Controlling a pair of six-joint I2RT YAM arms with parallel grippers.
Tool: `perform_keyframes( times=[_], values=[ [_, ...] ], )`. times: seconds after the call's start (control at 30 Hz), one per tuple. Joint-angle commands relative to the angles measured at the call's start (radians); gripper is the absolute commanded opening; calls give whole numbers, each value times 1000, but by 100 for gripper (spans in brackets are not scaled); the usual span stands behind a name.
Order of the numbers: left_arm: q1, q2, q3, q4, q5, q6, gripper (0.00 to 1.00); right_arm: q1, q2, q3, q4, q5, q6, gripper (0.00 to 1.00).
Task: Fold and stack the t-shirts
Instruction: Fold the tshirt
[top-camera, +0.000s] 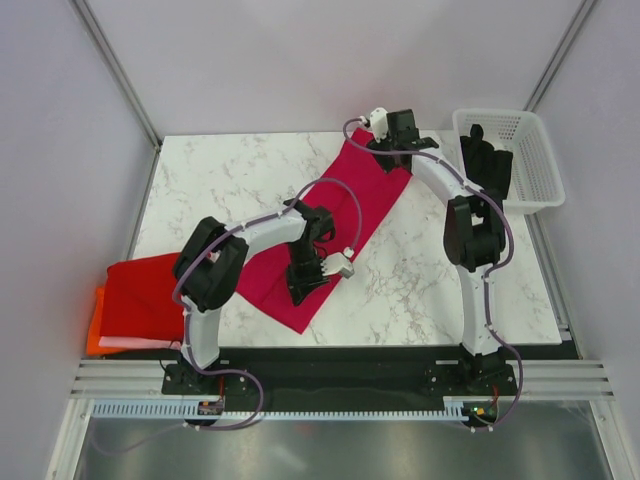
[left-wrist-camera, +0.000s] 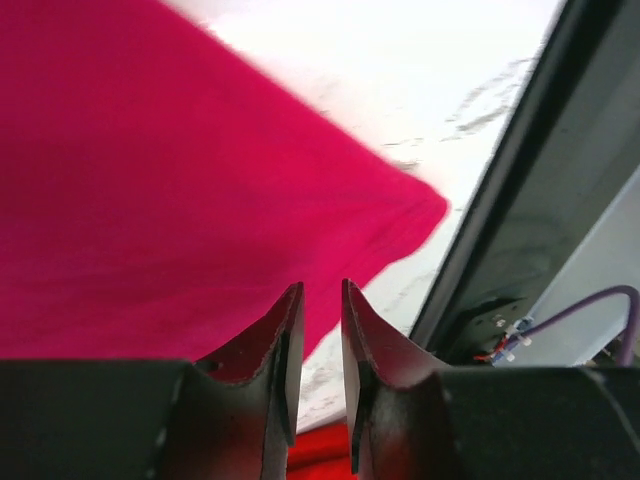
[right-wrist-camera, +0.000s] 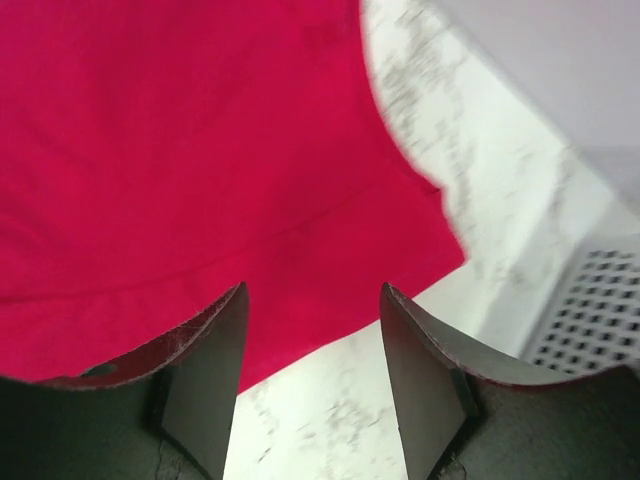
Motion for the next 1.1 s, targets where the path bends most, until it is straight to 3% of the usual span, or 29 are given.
perform_keyframes(
  times=[0.0, 0.33, 0.73, 1.07],
  values=[
    [52, 16, -18, 95, -44, -14, 28, 0, -5, -52, -70, -68, 51, 63],
    [57, 111, -23, 189, 3, -74, 25, 0, 104, -18, -149, -103, 57, 61],
    [-43, 146, 12, 200, 49, -128, 25, 18, 322, 258, -306, -143, 39, 62],
    [-145, 252, 198, 172, 86, -161, 25, 71, 400, 413, -294, -158, 14, 66]
  ],
)
